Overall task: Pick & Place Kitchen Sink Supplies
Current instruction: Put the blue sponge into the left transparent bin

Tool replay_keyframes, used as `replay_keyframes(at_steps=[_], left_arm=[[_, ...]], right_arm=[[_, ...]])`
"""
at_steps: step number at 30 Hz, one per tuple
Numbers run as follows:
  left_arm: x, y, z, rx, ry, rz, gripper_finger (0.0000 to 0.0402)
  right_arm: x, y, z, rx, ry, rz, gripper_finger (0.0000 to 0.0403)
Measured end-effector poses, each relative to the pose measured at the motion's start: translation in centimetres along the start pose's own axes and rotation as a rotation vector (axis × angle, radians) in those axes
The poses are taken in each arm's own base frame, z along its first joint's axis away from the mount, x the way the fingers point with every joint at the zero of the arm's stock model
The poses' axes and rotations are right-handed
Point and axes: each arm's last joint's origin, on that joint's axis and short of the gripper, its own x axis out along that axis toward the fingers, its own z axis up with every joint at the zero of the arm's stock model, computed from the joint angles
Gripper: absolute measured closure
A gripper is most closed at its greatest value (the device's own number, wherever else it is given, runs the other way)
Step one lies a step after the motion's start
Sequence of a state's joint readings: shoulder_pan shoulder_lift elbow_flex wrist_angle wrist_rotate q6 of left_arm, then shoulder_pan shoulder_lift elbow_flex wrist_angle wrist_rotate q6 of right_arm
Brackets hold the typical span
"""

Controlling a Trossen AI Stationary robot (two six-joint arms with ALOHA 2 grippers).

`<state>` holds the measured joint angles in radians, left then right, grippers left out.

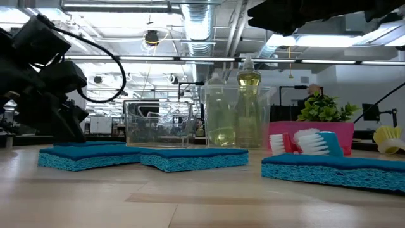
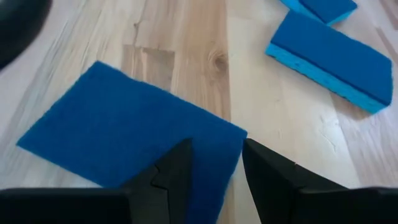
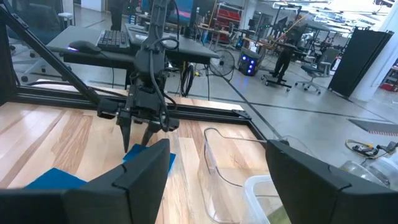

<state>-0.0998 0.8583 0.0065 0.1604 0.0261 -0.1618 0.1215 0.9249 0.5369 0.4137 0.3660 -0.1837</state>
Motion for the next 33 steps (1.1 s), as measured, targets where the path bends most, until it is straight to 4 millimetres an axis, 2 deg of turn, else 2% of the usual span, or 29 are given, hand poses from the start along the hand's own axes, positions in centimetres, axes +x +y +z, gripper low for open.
replay_keyframes(at_steps=[11,21,27,33], left_arm=[[1.0,0.2,-0.3,-0.098,0.041,0.052,0.0263],[1.1,0.2,-0.3,-0.108,0.029,0.056,0.0337],[1.1,0.0,0.0,0.009,-0.004,-0.008,0.0387],[1.0,-0.5,1.2,0.14,-0.128,-0.11,0.0393]], right_arm=[[0.0,0.0,0.0,0.001,-0.002,0.0,0.0143],[0.0,0.0,0.0,0.002,-0.005,-0.001,0.0143],[0.0,0.0,0.1,0.002,-0.005,0.0,0.0143],[0.0,0.0,0.1,0.003,-0.007,-0.001,0.0143]])
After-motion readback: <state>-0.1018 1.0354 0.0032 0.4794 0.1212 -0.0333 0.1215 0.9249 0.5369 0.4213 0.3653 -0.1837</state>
